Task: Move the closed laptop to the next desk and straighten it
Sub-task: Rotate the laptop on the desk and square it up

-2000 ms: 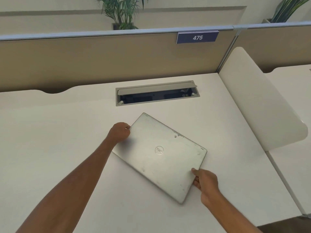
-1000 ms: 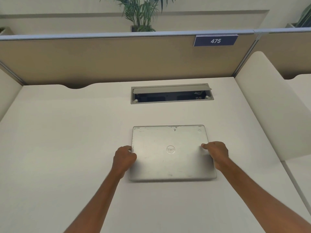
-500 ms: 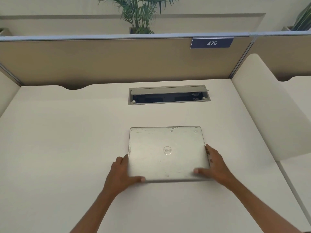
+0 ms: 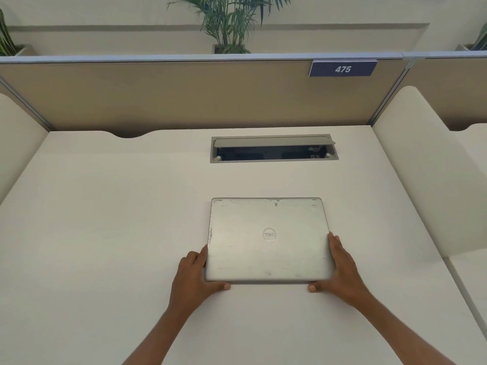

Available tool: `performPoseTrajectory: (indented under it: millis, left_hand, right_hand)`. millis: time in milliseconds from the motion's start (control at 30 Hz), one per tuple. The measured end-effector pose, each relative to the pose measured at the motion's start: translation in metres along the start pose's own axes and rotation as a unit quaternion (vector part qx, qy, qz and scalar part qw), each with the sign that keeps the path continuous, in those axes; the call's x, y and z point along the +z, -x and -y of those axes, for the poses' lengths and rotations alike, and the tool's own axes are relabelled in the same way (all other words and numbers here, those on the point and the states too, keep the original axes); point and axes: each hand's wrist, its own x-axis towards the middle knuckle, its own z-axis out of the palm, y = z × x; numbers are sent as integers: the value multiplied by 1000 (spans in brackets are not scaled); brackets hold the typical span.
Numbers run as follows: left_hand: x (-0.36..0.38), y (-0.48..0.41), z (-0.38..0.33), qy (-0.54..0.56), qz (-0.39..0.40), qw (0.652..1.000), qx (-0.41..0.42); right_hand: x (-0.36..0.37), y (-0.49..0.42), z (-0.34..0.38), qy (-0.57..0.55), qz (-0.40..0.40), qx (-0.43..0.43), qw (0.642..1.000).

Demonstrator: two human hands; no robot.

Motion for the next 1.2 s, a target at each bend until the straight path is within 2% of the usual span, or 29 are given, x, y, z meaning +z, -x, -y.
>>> performPoseTrajectory:
  millis: [333,533,667,833,1200]
  left_hand:
    - [10,0,12,18,-39,999,24]
    - [16,1,18,-87,-100,990,55]
    - [27,2,24,-127,-93,983,95]
    - [34,-2,29,-147,-100,977,113]
    - [34,-2,33,-154,-111,974,127]
  right_hand:
    - [-1,3,5,1,8,-4,1000]
    - [-2,-1,-5,54,-3,-39,998]
    - [2,-1,-9,132,-48,-84,987]
    - [7,0,-7,170,-83,-93,978]
    - [7,-1,-8,184,-74,-96,975]
